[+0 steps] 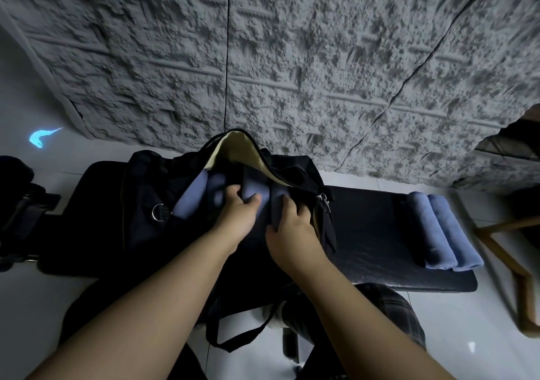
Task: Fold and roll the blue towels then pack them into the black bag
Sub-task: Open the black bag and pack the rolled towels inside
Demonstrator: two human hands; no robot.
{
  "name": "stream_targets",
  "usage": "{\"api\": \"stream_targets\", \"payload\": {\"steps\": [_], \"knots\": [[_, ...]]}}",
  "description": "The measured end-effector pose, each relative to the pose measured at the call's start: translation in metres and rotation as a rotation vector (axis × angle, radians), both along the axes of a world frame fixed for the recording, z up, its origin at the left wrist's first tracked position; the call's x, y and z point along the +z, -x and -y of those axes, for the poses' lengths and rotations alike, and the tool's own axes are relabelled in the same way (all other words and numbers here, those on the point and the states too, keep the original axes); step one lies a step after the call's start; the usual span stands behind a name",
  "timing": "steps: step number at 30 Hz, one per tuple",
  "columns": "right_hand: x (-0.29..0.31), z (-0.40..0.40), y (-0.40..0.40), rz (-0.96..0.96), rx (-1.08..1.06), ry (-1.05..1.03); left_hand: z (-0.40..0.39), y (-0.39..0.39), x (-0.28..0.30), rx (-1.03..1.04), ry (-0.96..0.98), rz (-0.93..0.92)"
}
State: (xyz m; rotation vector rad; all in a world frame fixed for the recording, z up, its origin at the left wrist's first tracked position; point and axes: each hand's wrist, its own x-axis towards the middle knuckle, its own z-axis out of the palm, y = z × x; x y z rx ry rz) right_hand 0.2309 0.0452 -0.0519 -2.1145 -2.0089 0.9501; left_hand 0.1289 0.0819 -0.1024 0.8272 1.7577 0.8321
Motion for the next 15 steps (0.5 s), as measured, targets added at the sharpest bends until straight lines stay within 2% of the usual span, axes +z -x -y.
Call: {"api": "stream_targets", "payload": {"steps": [5, 8, 11, 13, 15], "knots": [[-0.002, 0.010, -0.007, 0.290, 0.225, -0.068, -0.004, -0.009, 0.003, -0.170, 0.055, -0.269], [-0.004, 0.011, -0.012, 0.315, 0.242, -0.086, -0.002, -0.011, 0.003, -0.230, 0.079, -0.506], [-0.008, 0.008, -0.017, 0.295, 0.225, -0.113, 0.005, -0.007, -0.003, -0.289, -0.137, -0.754], [-0.010, 0.007, -0.018, 0.284, 0.217, -0.111, 0.009, -0.005, -0.007, -0.356, -0.277, -0.766], [-0.012, 0.007, -0.019, 0.282, 0.215, -0.122, 0.010, -0.006, -0.008, -0.411, -0.279, -0.713]]}}
